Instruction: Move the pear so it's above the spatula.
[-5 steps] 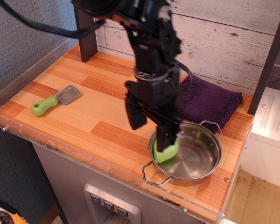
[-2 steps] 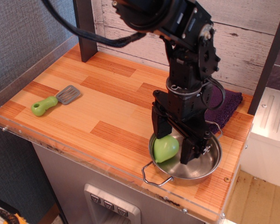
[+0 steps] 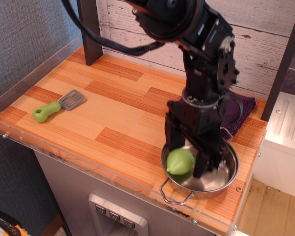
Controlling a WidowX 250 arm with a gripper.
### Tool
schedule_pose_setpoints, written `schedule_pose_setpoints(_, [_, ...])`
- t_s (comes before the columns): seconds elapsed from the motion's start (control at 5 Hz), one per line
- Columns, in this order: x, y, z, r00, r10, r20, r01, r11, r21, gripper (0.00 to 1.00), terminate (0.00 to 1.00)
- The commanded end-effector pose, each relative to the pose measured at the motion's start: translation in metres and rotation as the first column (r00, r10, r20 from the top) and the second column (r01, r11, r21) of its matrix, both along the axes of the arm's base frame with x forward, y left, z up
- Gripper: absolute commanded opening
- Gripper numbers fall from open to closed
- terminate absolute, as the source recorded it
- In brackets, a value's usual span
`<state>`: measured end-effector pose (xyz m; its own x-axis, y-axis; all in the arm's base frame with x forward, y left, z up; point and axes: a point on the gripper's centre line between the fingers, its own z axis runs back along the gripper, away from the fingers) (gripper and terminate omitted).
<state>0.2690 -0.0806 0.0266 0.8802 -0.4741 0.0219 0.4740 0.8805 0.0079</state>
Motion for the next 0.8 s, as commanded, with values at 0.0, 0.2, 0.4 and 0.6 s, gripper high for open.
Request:
schedule_pose_setpoints(0.0, [0.0, 0.0003, 0.0032, 1.0, -0.014, 0.024, 0.013, 1.0, 0.015, 1.0, 0.0])
schedule_pose_setpoints(0.2, [0.0013, 0.0, 0.006, 1.0, -0.008, 0.029, 0.007, 1.0, 0.016, 1.0, 0.0])
schedule_pose_setpoints(0.4, [0.0027, 0.001, 0.007, 1.0, -0.002, 0.03, 0.002, 1.0, 0.01, 0.0, 0.0])
schedule_pose_setpoints(0.6, [0.0026, 0.0029, 0.0067, 1.0, -0.001, 0.027, 0.0, 1.0, 0.007, 0.0, 0.0])
